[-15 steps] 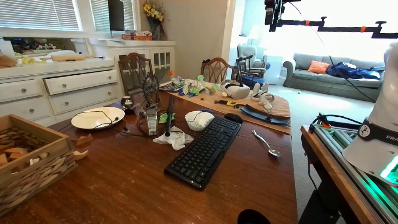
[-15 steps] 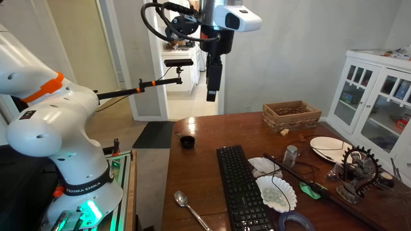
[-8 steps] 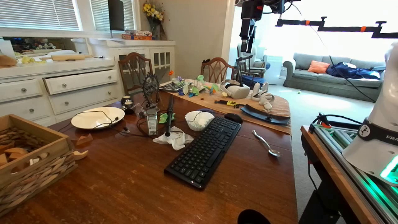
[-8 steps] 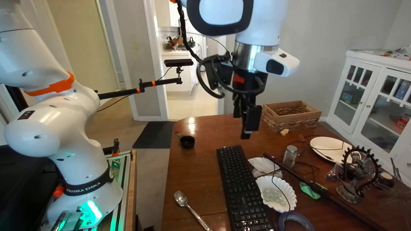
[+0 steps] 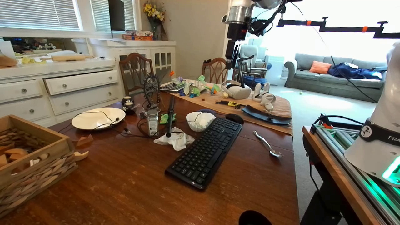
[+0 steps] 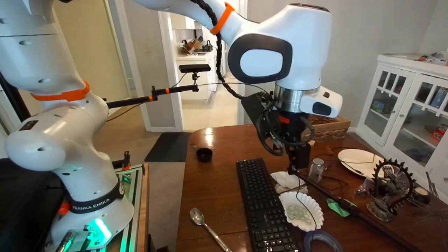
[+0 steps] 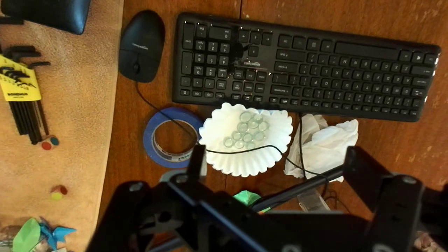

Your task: Press a key on the keyboard.

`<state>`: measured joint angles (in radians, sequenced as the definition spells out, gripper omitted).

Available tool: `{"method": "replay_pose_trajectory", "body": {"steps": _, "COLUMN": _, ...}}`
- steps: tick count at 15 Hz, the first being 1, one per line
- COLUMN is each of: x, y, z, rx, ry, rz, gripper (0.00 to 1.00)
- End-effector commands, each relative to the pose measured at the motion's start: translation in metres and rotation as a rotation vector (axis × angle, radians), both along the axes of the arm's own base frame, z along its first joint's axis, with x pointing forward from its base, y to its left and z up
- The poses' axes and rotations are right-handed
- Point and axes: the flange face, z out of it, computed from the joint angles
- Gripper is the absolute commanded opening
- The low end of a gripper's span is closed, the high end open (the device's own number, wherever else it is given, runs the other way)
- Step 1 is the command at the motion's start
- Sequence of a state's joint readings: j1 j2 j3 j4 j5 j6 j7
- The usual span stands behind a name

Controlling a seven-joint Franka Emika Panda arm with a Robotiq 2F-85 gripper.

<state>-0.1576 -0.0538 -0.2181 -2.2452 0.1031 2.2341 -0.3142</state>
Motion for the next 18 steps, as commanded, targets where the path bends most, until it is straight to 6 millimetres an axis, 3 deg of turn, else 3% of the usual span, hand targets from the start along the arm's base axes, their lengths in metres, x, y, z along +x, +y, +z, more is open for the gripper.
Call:
{"method": "replay_pose_trajectory", "body": {"steps": 1, "x": 0.001, "y": 0.000, "z": 0.000, "rx": 0.003, "ry": 0.001, "rz": 0.000, "gripper": 1.00}}
{"method": "replay_pose_trajectory", "body": {"steps": 5, "x": 0.003, "y": -0.002, "z": -0.002, "rx": 0.001, "ry": 0.014, "rz": 0.021, "gripper": 1.00}}
{"method": "replay_pose_trajectory", "body": {"steps": 10, "x": -0.012, "y": -0.019, "z": -0.051, "rx": 0.015, "ry": 0.051, "rz": 0.075, "gripper": 1.00}}
{"method": "replay_pose_trajectory", "body": {"steps": 11, "x": -0.013, "y": -0.025, "z": -0.066, "rx": 0.022, "ry": 0.062, "rz": 0.080, "gripper": 0.75}}
{"method": "replay_pose_trajectory", "body": {"steps": 13, "x": -0.014, "y": -0.037, "z": -0.089, "rx": 0.017, "ry": 0.103, "rz": 0.082, "gripper": 0.68}}
{"method": "replay_pose_trajectory", "body": {"steps": 18, "x": -0.006, "y": -0.060, "z": -0.136, "rx": -0.004, "ry": 0.159, "rz": 0.072, "gripper": 0.28}}
